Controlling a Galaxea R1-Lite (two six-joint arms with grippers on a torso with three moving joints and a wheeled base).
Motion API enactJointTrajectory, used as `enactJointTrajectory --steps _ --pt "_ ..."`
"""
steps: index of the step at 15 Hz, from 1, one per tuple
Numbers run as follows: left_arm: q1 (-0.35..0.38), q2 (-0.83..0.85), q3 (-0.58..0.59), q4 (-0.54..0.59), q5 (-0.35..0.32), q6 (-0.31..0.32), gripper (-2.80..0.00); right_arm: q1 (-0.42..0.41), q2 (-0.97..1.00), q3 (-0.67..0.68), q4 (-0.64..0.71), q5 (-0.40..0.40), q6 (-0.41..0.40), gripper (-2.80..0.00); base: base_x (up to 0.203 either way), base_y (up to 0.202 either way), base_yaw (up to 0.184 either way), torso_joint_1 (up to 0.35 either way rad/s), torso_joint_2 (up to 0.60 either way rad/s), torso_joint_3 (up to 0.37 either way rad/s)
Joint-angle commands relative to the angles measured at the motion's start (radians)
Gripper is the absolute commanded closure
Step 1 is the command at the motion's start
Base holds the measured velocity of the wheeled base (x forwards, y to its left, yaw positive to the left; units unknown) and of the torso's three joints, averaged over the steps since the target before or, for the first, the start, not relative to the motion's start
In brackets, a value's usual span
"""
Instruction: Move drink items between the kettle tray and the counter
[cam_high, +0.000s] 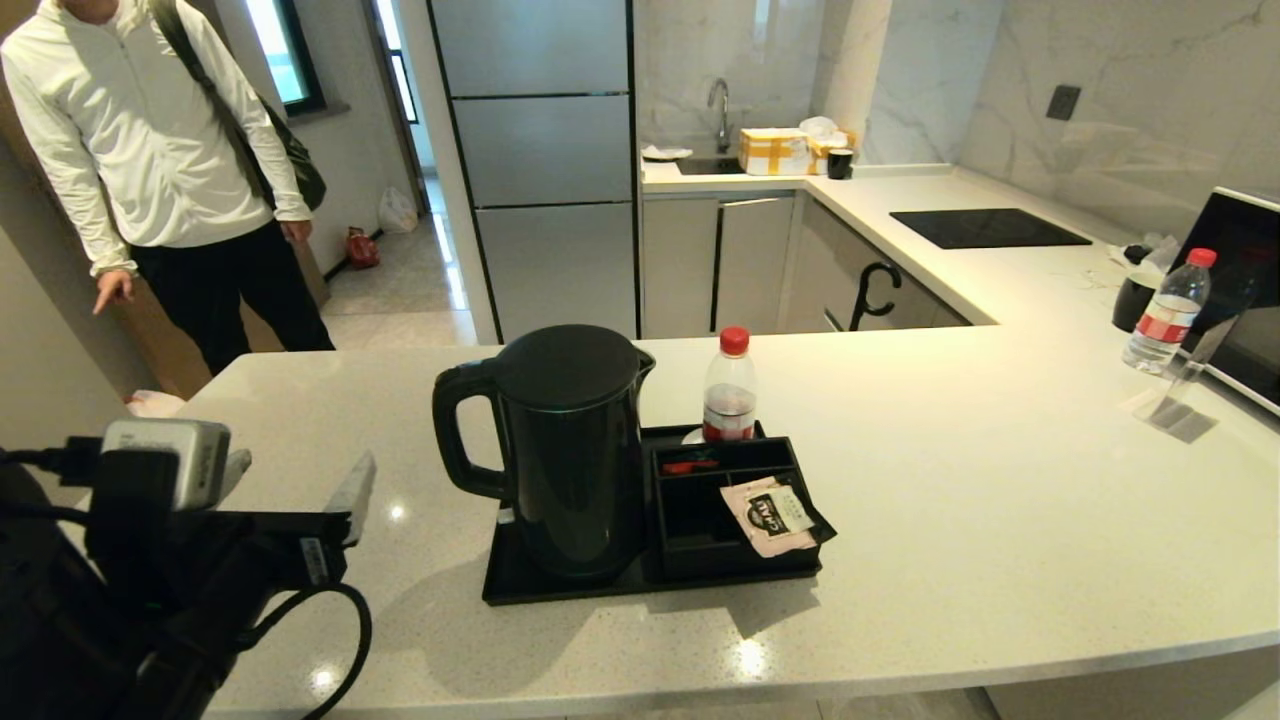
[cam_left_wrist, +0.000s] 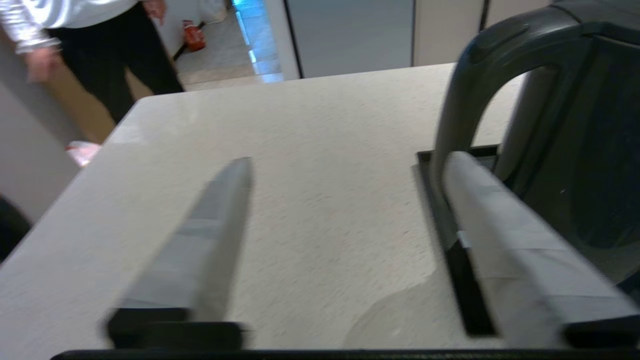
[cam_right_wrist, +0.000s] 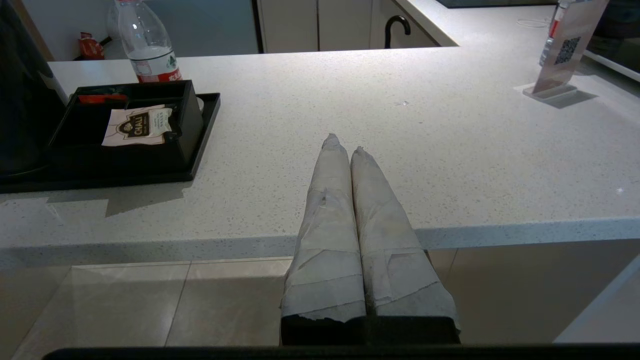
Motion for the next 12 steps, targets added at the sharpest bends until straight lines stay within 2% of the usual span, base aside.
enactJointTrajectory --steps 1,3,6,9,12 --pt "0.001 -0.147 -0.001 0.079 0.016 0.001 0.00 0.001 0.001 0.031 -0.001 0.000 0.000 0.00 0.000 0.000 0.000 0.000 0.00 0.000" --pt "0.015 -0.295 -0.024 0.267 0.038 -0.009 0.00 0.001 0.001 0.031 -0.001 0.000 0.000 0.00 0.000 0.000 0.000 0.000 0.00 0.000" --pt "0.076 -0.475 -0.076 0.561 0.058 -0.040 0.00 0.001 0.001 0.031 -0.001 0.000 0.000 0.00 0.000 0.000 0.000 0.000 0.00 0.000" --pt "0.183 -0.708 -0.140 0.840 0.061 -0.053 0.00 0.001 0.001 0.031 -0.001 0.000 0.000 0.00 0.000 0.000 0.000 0.000 0.00 0.000" --pt "0.306 -0.929 -0.255 1.249 0.035 -0.095 0.00 0.001 0.001 0.031 -0.001 0.000 0.000 0.00 0.000 0.000 0.000 0.000 0.00 0.000"
